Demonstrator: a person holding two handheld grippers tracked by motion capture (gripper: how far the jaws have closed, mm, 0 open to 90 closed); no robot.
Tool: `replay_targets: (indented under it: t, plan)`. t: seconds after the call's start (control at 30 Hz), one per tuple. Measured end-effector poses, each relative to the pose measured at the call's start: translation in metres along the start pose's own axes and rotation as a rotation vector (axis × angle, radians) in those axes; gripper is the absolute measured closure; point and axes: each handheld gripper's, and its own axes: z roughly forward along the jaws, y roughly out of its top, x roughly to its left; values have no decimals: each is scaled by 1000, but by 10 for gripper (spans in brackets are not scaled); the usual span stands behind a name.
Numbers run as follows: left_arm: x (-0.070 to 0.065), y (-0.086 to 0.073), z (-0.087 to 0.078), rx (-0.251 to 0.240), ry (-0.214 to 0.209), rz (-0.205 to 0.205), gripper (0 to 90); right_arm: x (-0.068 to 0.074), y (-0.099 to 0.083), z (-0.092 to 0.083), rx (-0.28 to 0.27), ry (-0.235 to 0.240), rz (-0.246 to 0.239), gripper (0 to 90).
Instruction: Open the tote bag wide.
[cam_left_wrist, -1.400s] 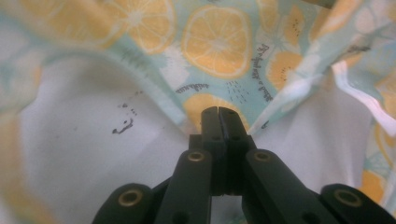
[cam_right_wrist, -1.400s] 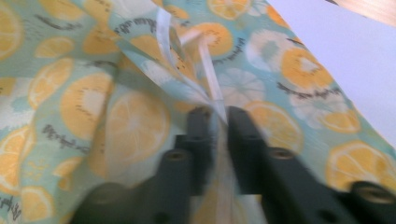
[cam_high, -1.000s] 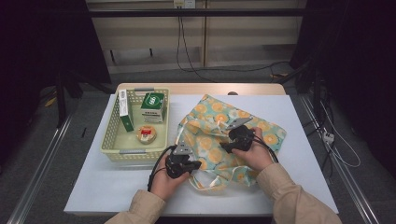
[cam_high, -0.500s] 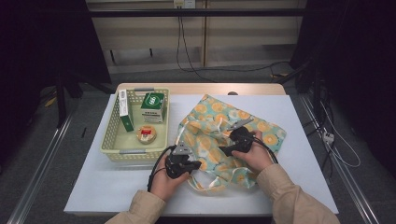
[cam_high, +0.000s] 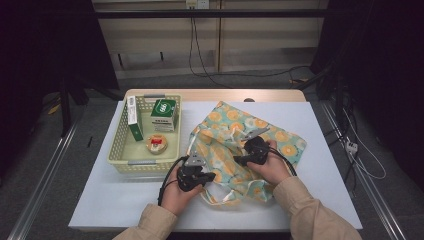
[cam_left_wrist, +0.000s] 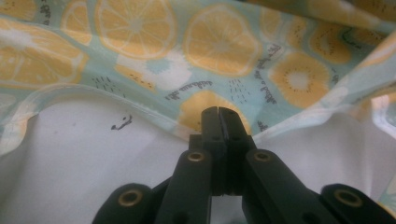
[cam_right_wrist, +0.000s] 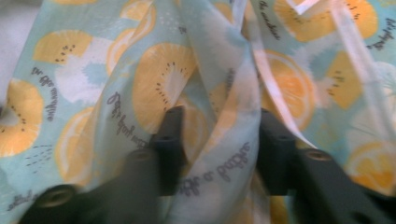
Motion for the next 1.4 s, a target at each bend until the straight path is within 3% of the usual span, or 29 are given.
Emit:
replay_targets:
  t: [0.03, 0.1, 0.17, 0.23, 0.33, 0.47, 0.57, 0.73, 0.9, 1.07, 1.1, 1.17, 1.27, 1.37, 1.4]
  plan:
    - [0, 0, 0, 0, 0, 0, 900, 0, 0, 0, -1, -4, -3, 672]
    - [0, 0, 0, 0, 1, 1, 900, 1, 1, -1, 5, 21, -16, 854]
    - [0, 0, 0, -2, 0, -3, 900, 3, 2, 0, 5, 23, -39, 896]
    - [0, 0, 0, -2, 0, -2, 900, 3, 2, 0, 9, 29, -33, 900]
    - [0, 0, 0, 0, 1, 0, 900, -4, 1, -2, -11, 37, 13, 900]
    - [1, 0, 0, -2, -6, -9, 900, -24, -1, -11, -68, -6, 94, 900]
    - [1, 0, 0, -2, -8, -8, 900, -41, 1, -20, -84, -62, 114, 900]
    - [1, 0, 0, -2, -9, -13, 900, -72, 5, -35, -109, -104, 171, 900]
    - [2, 0, 1, -3, 0, -29, 900, -94, 20, -57, -138, -164, 184, 900]
    - [1, 0, 1, -2, 1, -29, 900, -108, 29, -70, -130, -220, 187, 900]
    - [2, 0, 1, -1, -14, -27, 900, -111, 29, -71, -132, -230, 192, 900]
    - [2, 0, 1, -1, 0, -27, 900, -116, 27, -74, -149, -257, 223, 900]
    - [2, 0, 0, 2, -14, -25, 900, -123, 23, -76, -131, -295, 232, 900]
    - [2, 0, 0, 2, 1, -30, 900, -125, 20, -80, -139, -295, 249, 900]
    - [2, 0, 1, -2, -1, -39, 900, -125, 19, -81, -144, -273, 268, 900]
